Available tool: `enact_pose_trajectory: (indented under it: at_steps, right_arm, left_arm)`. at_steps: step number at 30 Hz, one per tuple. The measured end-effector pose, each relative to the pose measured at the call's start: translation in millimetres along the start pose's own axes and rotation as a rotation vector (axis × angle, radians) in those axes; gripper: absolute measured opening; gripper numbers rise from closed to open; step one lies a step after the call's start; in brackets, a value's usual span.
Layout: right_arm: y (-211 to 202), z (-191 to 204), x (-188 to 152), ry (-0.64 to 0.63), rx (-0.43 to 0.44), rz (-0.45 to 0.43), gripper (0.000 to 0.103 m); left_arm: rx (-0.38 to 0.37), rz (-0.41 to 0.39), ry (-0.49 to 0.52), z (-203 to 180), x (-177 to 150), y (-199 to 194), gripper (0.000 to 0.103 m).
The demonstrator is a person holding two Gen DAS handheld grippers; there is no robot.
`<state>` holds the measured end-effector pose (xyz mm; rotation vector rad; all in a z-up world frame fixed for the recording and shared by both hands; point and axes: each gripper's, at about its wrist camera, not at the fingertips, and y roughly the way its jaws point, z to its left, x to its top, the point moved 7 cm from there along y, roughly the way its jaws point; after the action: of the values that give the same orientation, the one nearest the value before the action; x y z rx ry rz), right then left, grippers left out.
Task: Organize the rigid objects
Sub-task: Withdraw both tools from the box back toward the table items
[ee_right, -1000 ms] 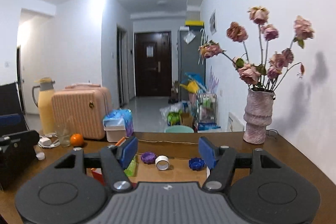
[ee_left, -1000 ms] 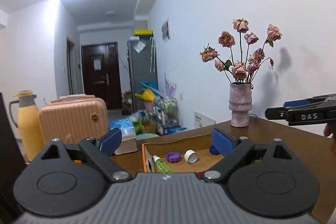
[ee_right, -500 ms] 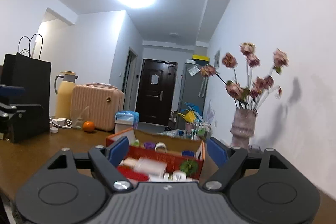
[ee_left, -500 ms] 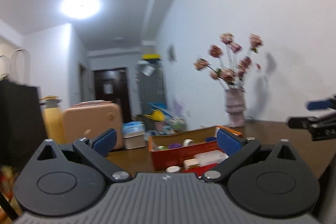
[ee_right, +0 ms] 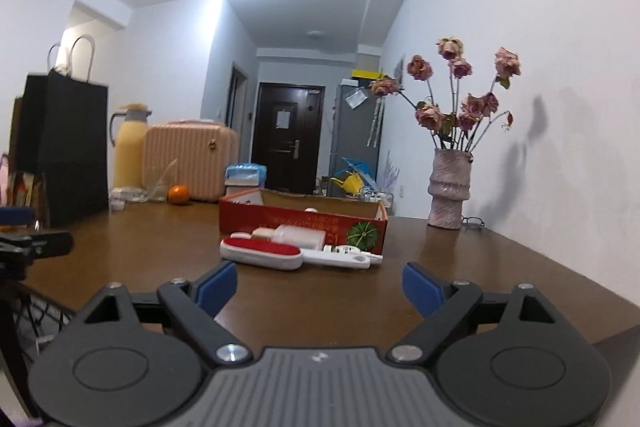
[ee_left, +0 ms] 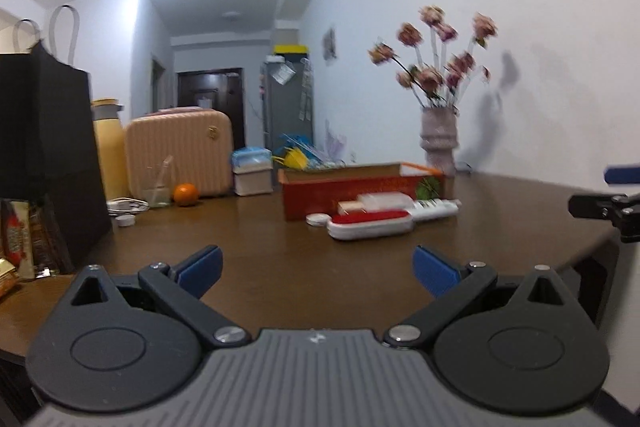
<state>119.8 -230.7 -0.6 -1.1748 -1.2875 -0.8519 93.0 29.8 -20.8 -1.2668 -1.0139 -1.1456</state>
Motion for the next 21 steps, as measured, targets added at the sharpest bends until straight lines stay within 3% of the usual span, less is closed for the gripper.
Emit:
enact_pose_trajectory:
  at_steps: [3,5,13,18,21]
  right_arm:
    - [0,-1,-7,-0.054,-0.016,0.015,0.093]
    - [6,-7,-12,-0.03,-0.012,0.038,0.098]
    - [36,-34,-28,0.096,-0.047,0.108,0.098]
    - [55,-39,-36,0.094,-0.042,0.177,0.099]
    - [66,-41,-39,0.109,-0.047,0.239,0.099]
  left_arm:
    - [0.0,0.028,-0.004,1,-8,5,0.103]
    - [0.0,0.062,-0.017,3,-15,10,0.103]
    - [-0.037,0.13,-0.027,-1,-29,28,0.103]
    - [-0.011,0.129,-0.003,-1,-30,39,0.103]
    - [-0.029,0.185,-0.008,-2,-29,53,0.103]
